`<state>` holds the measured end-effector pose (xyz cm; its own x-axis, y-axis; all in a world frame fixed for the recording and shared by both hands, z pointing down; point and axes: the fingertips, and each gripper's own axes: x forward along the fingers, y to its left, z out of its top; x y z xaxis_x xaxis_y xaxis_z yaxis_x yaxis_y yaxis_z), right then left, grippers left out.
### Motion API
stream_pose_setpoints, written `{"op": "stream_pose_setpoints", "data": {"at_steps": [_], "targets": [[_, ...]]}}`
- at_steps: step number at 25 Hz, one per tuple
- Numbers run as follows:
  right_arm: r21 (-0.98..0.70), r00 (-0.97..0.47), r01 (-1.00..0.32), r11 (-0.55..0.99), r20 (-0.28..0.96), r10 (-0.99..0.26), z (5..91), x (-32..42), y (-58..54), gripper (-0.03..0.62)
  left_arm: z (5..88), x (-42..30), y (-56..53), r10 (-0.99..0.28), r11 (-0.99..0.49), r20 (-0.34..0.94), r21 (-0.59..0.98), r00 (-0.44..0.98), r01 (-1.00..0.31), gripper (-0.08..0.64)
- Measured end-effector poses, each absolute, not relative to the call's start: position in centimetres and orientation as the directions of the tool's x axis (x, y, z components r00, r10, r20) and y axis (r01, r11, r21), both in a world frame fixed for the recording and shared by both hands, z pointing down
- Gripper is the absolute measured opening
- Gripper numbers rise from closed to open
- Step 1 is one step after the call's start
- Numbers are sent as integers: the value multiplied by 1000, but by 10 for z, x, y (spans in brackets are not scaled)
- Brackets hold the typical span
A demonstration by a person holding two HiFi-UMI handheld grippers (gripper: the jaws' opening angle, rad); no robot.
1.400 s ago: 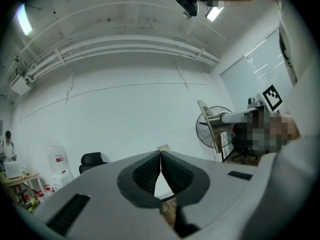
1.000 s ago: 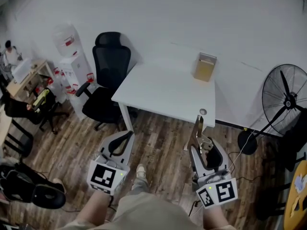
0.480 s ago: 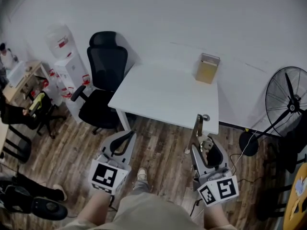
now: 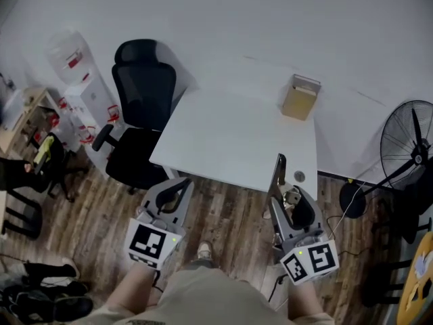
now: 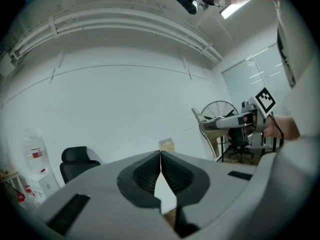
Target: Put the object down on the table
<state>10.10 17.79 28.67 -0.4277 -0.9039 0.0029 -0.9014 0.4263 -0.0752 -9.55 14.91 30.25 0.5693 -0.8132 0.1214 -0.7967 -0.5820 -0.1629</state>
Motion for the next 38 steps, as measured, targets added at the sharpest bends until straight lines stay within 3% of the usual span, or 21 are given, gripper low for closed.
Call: {"op": "stream_pose_setpoints", "data": {"at_steps": [13, 29, 38], "targets": [[-57, -387, -921, 384, 35, -922, 288, 53, 84, 245, 310, -128, 41, -761, -649, 129, -138, 636, -748, 21], [-80, -324, -945, 318, 78, -943, 311, 86, 0, 245, 334, -106, -42, -735, -676, 170, -117, 656, -727, 21], [-276, -336, -915, 296, 111, -935, 347, 135, -88, 245, 357, -68, -118, -736, -671, 215, -106, 642, -734, 21]]}}
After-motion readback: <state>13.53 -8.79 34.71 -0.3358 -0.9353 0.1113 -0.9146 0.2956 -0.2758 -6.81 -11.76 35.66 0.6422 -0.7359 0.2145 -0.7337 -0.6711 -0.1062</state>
